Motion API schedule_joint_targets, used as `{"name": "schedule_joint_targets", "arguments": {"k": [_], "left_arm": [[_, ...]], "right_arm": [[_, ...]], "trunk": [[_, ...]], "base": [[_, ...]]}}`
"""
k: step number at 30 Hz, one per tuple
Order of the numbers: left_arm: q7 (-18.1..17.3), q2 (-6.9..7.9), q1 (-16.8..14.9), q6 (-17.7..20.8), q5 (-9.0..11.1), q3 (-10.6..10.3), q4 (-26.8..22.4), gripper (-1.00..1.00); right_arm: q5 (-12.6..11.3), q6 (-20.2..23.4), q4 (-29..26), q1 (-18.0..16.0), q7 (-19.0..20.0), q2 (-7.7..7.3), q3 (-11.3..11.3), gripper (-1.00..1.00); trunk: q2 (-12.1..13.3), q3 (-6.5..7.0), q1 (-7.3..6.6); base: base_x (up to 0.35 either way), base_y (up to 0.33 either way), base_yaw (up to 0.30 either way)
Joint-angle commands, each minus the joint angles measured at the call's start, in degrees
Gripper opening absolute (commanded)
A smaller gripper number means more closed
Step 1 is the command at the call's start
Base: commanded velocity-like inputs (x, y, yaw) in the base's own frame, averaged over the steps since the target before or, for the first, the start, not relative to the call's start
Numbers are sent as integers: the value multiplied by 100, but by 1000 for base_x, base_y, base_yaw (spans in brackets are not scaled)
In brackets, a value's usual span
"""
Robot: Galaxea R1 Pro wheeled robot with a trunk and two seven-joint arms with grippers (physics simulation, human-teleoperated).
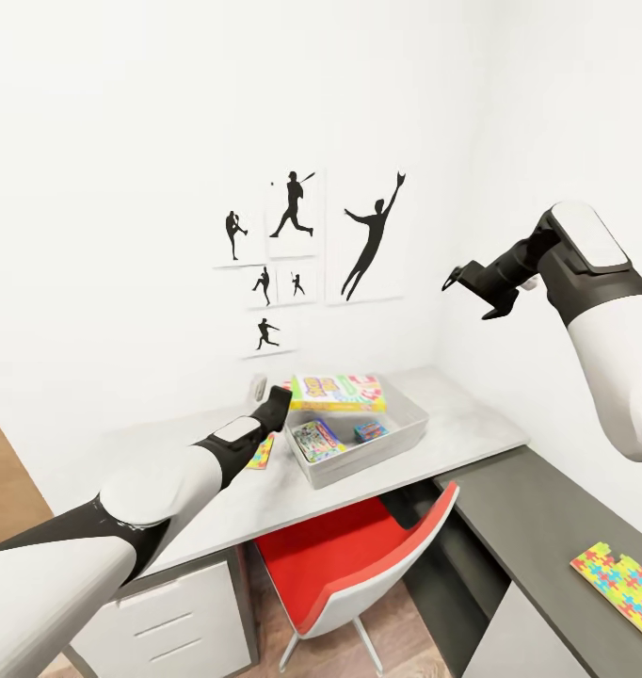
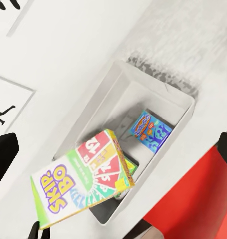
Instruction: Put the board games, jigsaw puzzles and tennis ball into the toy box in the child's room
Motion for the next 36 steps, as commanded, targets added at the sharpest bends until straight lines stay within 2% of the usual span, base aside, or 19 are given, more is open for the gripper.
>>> {"name": "schedule_joint_targets", "arguments": {"k": [1,9,16,21,29,36], "left_arm": [[-19,0,-6,45,53,-17,3,-100],[-14,0,-6,74,-15,-28,11,-100],[-9,0,-6,53,-25,-29,7,-100],[91,0,-154,-108,53,36,-168,-100],[98,0,-181,-365,40,12,-228,-100],[87,0,-182,-589,34,2,-220,-100]], "right_arm": [[-45,28,-6,-8,-43,-9,33,100],[-20,28,-19,-8,-43,-9,39,100],[427,30,-11,-8,-43,-2,33,100],[429,18,78,155,52,161,172,100],[480,-5,90,403,184,421,185,100],[483,-7,91,438,197,648,193,100]], "trunk": [[-14,-14,4],[-14,-14,4],[-14,-14,4],[-14,-14,4],[-14,-14,4],[-14,-14,4]], "base": [[0,0,0],[0,0,0],[0,0,0],[0,0,0],[0,0,0],[0,0,0]]}}
